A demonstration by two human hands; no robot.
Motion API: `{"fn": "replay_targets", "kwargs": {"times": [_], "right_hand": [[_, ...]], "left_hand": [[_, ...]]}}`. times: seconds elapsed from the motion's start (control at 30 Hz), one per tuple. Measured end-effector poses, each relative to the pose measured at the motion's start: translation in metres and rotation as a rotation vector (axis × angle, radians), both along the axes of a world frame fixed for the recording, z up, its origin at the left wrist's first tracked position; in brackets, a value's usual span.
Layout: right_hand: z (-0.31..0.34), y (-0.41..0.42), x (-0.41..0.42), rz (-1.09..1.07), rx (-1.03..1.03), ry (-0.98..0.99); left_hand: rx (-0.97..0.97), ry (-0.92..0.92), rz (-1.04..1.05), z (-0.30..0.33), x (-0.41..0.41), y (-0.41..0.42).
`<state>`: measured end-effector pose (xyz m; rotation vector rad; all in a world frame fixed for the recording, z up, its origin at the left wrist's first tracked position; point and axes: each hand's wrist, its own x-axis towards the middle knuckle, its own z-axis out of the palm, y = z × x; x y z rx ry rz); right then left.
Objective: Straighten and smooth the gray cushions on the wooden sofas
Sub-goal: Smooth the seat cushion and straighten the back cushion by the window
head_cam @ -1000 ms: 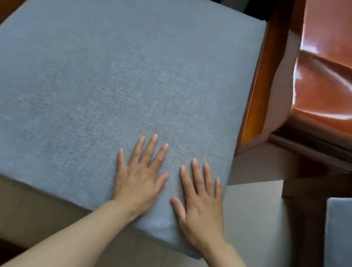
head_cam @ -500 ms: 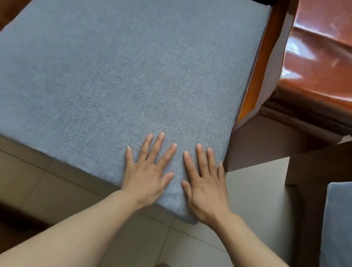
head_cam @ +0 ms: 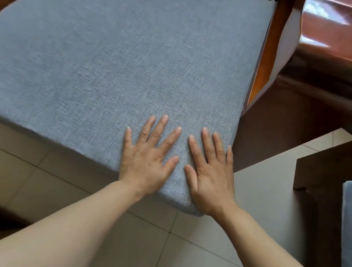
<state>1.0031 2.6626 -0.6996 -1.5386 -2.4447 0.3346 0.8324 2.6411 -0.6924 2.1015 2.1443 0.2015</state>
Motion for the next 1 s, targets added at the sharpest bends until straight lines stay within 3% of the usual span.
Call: {"fn": "replay_targets", "kwargs": {"times": [0.33, 0.73, 0.87, 1.0], "right_hand": [[-0.014, 0.003, 0.013, 0.191, 0.150, 0.255], [-0.040, 0.001, 0.023, 0.339, 0.376, 0.692], [-0.043, 0.005, 0.021, 0.394, 0.457, 0.804], [-0.056, 0.001, 0.028, 0.383, 0.519, 0.769]], "left_hand": [[0.180, -0.042, 0.044, -0.008, 0.003, -0.003], [0.684, -0.075, -0.054, -0.045, 0.039, -0.043], [0.713, -0.073, -0.101, -0.050, 0.044, -0.050], [0.699, -0.075, -0.113, -0.052, 0.052, -0.057]]}}
